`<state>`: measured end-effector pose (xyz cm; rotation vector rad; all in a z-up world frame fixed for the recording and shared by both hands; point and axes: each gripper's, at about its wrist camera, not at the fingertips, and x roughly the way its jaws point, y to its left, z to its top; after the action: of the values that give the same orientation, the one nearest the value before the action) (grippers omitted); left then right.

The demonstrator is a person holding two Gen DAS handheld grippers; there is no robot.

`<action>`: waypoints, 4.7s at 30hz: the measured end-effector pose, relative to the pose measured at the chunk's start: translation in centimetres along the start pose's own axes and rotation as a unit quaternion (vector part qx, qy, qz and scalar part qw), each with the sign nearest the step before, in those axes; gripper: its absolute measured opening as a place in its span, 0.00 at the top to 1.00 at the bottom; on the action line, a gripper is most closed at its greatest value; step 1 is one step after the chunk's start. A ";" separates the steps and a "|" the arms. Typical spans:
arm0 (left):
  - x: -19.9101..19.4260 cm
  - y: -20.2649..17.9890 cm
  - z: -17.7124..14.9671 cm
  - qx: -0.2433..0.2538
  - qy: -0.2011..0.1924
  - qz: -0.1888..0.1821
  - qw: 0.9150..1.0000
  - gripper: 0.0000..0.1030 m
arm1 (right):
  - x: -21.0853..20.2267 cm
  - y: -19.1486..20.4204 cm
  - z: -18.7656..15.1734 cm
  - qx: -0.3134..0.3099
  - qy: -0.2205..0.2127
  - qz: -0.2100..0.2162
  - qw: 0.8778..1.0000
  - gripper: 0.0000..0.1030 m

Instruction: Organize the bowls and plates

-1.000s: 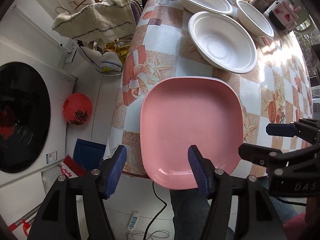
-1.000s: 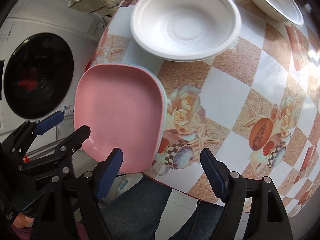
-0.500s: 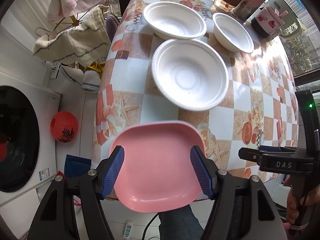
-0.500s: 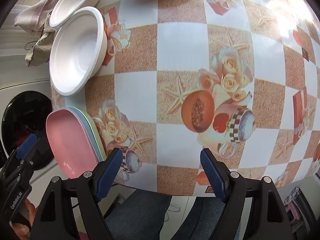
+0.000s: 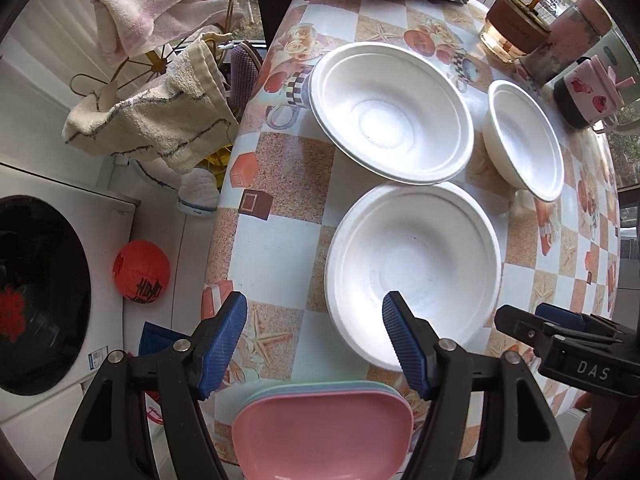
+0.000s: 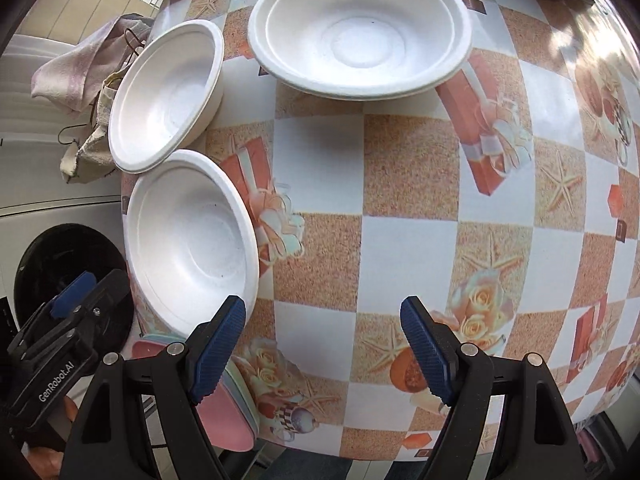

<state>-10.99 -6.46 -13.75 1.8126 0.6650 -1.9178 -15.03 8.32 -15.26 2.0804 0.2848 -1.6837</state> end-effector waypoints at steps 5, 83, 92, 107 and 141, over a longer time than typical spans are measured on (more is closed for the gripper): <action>2.8 0.2 0.9 -0.005 0.025 0.013 1.000 0.28 | 1.9 2.5 1.4 -0.015 0.008 -0.002 1.000 0.21; -4.1 -18.3 -10.3 0.314 -0.003 -0.043 0.949 0.28 | -7.3 -27.4 -6.9 0.172 -0.092 -0.042 0.980 0.25; -3.4 -17.8 -2.0 0.210 -0.042 -0.004 0.977 0.28 | -7.2 -25.7 0.8 0.090 -0.070 -0.062 0.992 0.25; 0.2 -20.8 12.3 0.184 -0.088 0.074 0.976 0.28 | -4.3 -18.7 16.2 0.015 -0.055 -0.015 0.998 0.25; 7.1 -24.9 2.6 0.258 0.041 0.029 0.965 0.62 | 0.9 -19.5 9.5 -0.009 0.032 0.028 0.999 0.81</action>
<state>-28.47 12.07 -19.33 2.1942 0.1298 -2.1212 -31.46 21.01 -21.73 2.1118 0.2581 -1.5785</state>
